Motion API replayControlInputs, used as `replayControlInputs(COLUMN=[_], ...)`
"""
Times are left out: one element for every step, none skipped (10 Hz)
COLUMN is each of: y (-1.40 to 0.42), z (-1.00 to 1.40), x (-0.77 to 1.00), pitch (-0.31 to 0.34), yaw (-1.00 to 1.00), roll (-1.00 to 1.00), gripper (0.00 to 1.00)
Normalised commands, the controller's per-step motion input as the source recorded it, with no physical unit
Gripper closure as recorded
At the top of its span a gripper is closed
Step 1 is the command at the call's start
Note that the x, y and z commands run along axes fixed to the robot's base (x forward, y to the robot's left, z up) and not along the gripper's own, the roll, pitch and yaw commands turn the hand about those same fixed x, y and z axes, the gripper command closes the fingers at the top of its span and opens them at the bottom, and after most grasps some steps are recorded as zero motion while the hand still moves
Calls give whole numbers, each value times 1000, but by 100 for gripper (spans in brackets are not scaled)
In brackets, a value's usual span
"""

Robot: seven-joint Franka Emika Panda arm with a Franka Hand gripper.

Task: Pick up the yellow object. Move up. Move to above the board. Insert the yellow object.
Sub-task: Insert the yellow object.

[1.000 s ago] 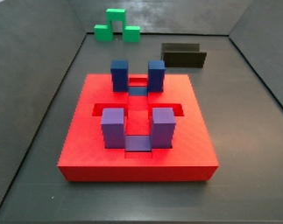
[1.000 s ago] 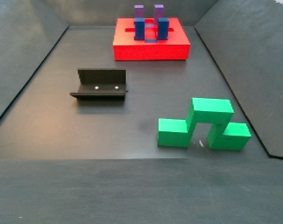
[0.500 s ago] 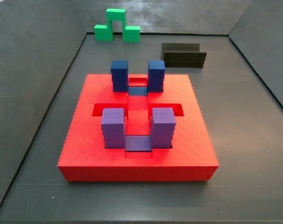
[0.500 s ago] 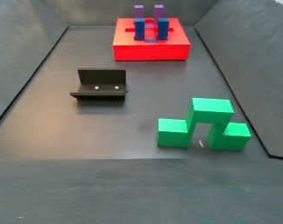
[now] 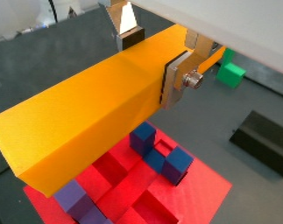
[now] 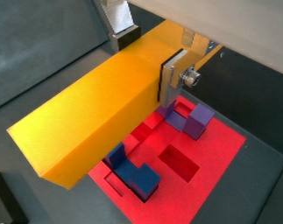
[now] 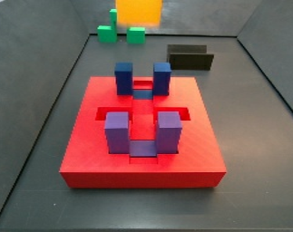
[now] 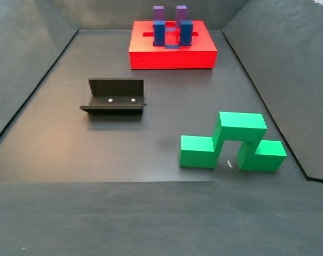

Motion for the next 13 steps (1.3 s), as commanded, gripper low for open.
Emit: replayControlInputs(y=[0,-146,-203,-220,-251,-246,-49,0,0,23,0,0,0], z=[-709,-657,-623,-600,-566,-511,-391,-326,-257,-234,-217,-200,-174], x=[-43,0,0,0,0,0,0,109,186,243,246,266,231], pitch=[-61,-49,-47,-40,-40,-23,-16,-4,0,0,0,0,0], yaw=[0,160,194,186,171,126,37,0,0,0,0,0,0], roll=[-57,71,94,97,97,93,54,0,10,69,77,101,133], gripper=[100,100,100,100,100,100,100,100,100,100,100,100,100])
